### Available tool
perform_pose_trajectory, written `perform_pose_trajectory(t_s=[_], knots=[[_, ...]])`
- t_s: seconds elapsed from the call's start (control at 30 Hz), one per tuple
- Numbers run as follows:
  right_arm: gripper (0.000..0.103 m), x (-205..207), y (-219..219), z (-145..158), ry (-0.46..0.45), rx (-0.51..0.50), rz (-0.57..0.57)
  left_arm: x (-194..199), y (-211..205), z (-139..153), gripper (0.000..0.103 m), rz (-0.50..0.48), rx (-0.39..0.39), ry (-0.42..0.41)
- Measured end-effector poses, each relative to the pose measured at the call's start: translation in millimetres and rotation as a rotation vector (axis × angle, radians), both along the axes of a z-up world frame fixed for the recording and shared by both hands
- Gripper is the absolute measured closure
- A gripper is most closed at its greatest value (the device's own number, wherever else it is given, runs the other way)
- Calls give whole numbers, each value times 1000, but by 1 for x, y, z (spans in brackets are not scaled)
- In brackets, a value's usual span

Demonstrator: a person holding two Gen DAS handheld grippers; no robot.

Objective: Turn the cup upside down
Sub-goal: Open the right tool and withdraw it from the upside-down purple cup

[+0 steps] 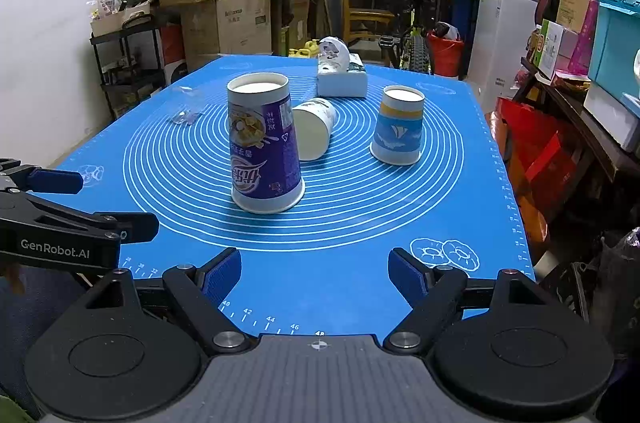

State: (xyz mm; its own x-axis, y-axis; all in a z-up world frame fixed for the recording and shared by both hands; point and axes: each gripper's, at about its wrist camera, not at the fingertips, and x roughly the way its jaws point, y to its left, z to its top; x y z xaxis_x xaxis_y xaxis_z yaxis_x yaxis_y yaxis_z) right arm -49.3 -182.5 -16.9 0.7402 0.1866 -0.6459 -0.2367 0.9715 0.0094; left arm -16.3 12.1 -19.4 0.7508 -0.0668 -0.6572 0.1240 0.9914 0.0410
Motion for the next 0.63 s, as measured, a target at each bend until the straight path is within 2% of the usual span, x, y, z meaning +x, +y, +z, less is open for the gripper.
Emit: perform_pose_trajectory(t_s=[0.63], knots=[[20, 6, -2, -5, 12, 4, -7, 4, -1, -3, 3, 2, 8, 9]])
